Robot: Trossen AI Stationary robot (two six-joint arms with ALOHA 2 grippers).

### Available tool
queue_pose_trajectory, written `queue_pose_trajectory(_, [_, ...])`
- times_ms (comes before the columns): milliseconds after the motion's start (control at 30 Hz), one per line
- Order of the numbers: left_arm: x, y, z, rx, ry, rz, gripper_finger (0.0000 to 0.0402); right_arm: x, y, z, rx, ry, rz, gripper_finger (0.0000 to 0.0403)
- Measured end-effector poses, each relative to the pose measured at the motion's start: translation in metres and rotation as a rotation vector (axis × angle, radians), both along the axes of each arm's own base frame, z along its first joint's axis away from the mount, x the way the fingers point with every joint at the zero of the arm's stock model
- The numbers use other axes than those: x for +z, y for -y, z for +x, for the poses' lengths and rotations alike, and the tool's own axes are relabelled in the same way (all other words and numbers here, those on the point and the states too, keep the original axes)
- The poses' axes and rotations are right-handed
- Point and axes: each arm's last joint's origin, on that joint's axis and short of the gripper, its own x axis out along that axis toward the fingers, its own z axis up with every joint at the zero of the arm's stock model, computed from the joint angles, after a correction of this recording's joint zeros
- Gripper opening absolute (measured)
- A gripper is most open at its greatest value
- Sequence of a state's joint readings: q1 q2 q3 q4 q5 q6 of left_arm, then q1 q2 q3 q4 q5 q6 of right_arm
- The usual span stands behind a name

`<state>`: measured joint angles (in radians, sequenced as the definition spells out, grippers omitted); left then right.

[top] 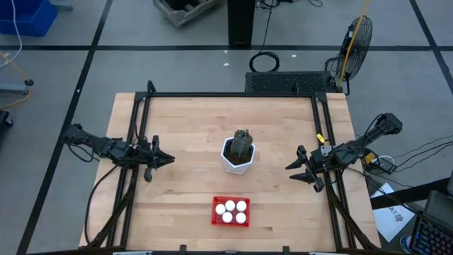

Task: Pick and place pill bottles into a basket
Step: Return to Home Position

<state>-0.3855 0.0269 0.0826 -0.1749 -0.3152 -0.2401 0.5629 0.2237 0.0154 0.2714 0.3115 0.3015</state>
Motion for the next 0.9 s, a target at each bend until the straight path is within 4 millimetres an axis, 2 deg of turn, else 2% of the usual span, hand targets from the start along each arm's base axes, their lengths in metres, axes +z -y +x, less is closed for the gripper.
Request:
queue_pose_trajectory(533, [0.0001, 0.0, 0.0, 0.0, 0.0, 0.0, 0.004, 0.0, 0.0, 0.0, 0.0, 0.0, 0.0, 0.0175])
queue_pose_trajectory(900, [0.0003, 0.0, 0.0, 0.0, 0.001, 0.0, 0.0056, 0.0, 0.0, 0.0, 0.0, 0.0, 0.0, 0.0175])
